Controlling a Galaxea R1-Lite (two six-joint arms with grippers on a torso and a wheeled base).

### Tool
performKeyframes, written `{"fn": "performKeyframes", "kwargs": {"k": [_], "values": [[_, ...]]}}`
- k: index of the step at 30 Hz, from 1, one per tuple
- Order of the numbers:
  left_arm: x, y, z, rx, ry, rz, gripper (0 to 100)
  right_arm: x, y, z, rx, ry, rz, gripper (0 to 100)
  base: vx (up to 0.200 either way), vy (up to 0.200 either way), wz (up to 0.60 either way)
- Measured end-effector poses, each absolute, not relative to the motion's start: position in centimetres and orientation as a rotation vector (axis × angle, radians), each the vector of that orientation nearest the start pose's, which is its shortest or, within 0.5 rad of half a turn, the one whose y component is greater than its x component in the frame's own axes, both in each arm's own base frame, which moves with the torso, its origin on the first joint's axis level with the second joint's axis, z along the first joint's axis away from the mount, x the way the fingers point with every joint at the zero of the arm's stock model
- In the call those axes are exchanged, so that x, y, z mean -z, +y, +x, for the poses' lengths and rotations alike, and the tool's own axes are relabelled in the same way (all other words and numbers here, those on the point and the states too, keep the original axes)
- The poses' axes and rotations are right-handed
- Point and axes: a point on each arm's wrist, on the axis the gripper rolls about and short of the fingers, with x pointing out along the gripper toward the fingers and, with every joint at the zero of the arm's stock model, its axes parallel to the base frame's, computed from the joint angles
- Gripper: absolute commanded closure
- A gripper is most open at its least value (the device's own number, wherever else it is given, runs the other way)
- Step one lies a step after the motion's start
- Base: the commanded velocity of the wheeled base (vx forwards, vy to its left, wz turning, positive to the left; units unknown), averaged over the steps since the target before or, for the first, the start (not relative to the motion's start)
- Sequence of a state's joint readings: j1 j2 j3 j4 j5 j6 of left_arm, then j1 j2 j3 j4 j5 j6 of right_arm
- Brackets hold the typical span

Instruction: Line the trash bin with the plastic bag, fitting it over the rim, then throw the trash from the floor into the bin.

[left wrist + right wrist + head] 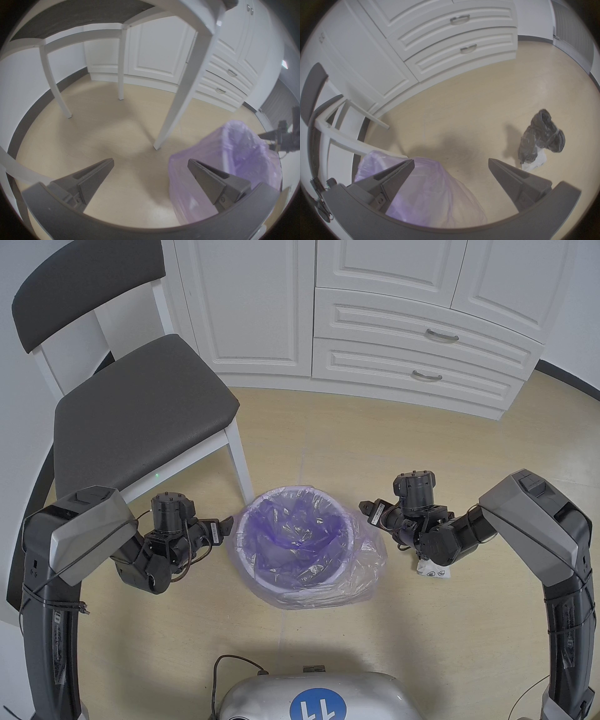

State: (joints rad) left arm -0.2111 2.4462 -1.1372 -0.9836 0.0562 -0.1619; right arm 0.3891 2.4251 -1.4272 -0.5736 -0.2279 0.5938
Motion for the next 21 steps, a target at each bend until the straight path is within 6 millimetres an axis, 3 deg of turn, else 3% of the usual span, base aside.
{"fn": "performKeyframes", "kwargs": {"k": [3, 9, 14, 21], "values": [[-1.4, -8.5, 42.2, 0.197, 0.369, -0.080, 0, -5.5, 17.5, 43.5, -0.069, 0.416, 0.418, 0, 0.000, 0.000, 0.00], [-2.4, -7.4, 40.2, 0.258, 0.392, -0.023, 0, -4.4, 16.5, 40.9, -0.132, 0.481, 0.232, 0, 0.000, 0.000, 0.00], [-3.0, -7.2, 39.4, 0.278, 0.396, 0.002, 0, -3.5, 15.7, 38.9, -0.176, 0.543, 0.091, 0, 0.000, 0.000, 0.00], [-3.3, -7.2, 38.9, 0.287, 0.394, 0.015, 0, -1.8, 15.9, 37.5, -0.245, 0.622, 0.068, 0, 0.000, 0.000, 0.00]]}}
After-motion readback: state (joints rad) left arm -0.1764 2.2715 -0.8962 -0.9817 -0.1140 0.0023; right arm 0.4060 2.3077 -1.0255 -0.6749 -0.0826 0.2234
